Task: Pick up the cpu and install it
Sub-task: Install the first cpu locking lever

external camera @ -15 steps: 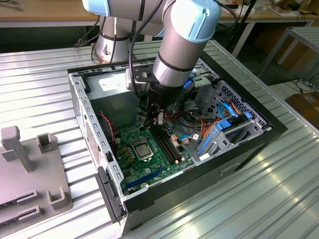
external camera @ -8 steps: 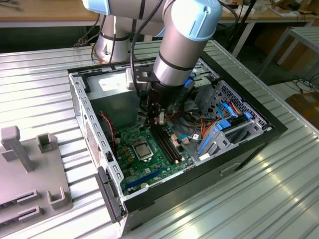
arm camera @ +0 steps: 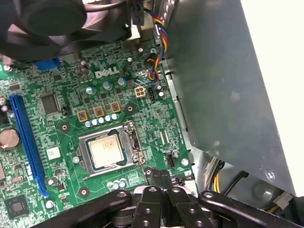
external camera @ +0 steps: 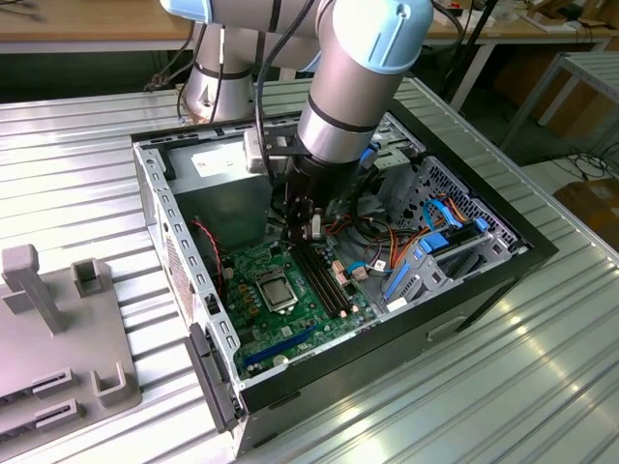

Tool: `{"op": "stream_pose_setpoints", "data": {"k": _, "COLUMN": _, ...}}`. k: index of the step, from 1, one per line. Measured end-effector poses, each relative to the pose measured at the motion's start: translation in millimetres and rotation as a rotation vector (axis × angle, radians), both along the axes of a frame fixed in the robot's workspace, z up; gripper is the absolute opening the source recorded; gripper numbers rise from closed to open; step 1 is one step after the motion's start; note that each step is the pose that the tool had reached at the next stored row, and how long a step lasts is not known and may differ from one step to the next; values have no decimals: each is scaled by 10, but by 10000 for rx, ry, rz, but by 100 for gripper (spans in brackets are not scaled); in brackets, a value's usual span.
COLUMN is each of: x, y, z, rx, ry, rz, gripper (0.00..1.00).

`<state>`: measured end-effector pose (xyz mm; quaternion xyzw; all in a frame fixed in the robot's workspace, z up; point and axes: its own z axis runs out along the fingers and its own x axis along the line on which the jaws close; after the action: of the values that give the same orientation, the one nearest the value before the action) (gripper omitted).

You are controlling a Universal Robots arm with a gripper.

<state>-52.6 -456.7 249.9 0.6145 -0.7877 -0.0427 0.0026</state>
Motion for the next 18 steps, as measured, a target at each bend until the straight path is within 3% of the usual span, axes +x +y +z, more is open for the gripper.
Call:
{"op": "stream_pose_setpoints", "data": {"k": 16, "x": -23, "y": -135, "z": -1, "rx": 1, "ry": -190, "rz": 1006, "gripper": 11}}
{"op": "stream_pose_setpoints", "data": {"k": 18, "x": -31, "y": -170, "z": -1, "rx": 1, "ry": -209, "rz": 1166, "gripper": 11}}
